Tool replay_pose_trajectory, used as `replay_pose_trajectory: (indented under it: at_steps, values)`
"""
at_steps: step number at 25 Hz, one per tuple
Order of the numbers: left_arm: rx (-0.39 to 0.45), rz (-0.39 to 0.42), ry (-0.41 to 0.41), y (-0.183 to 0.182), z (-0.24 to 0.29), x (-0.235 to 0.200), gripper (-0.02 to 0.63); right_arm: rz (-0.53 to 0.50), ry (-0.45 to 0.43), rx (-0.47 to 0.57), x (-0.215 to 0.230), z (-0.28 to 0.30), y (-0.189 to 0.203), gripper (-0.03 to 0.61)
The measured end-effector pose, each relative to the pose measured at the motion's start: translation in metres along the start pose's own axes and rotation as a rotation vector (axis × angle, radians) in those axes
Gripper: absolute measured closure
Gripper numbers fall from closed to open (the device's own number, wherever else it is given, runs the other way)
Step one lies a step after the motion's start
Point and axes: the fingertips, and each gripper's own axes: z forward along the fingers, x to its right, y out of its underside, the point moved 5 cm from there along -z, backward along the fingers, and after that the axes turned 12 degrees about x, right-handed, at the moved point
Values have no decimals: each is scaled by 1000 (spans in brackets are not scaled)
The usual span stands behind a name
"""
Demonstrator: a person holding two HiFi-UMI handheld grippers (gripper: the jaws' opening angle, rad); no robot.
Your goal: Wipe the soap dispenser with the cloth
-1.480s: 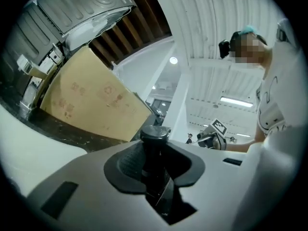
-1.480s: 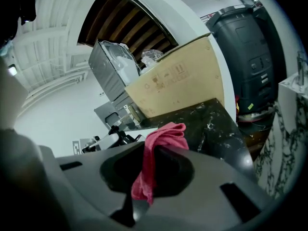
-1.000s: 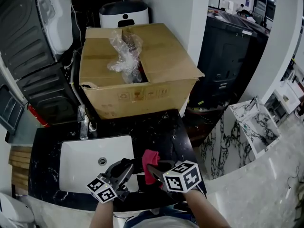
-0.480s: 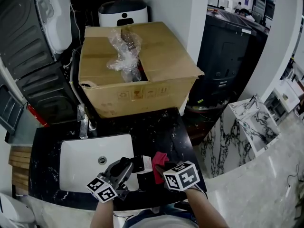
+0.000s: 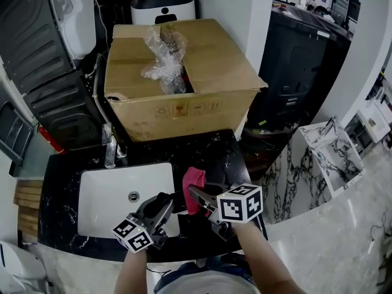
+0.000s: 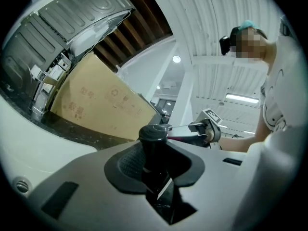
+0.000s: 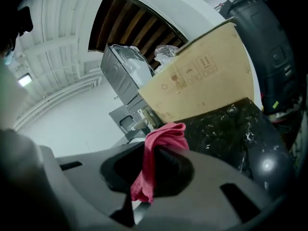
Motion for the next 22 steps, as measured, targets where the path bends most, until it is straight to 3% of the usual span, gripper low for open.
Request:
replay_pose_trajectory:
  at_steps: [4,11,14,22]
  values:
    - [-7,3,-9,0,-1,1,509,-46,32,-91,13,9,17,529]
    - [-9,16,-9,0,0,3,509,-88,209,-217,53,-6,41,529]
    - [-16,21,-14,-1,0,3,509,-134,243,-274,57,-12,56,529]
    - [-45,56,-13,0,13,12,509,-133,264,-54,46,-48,15,528]
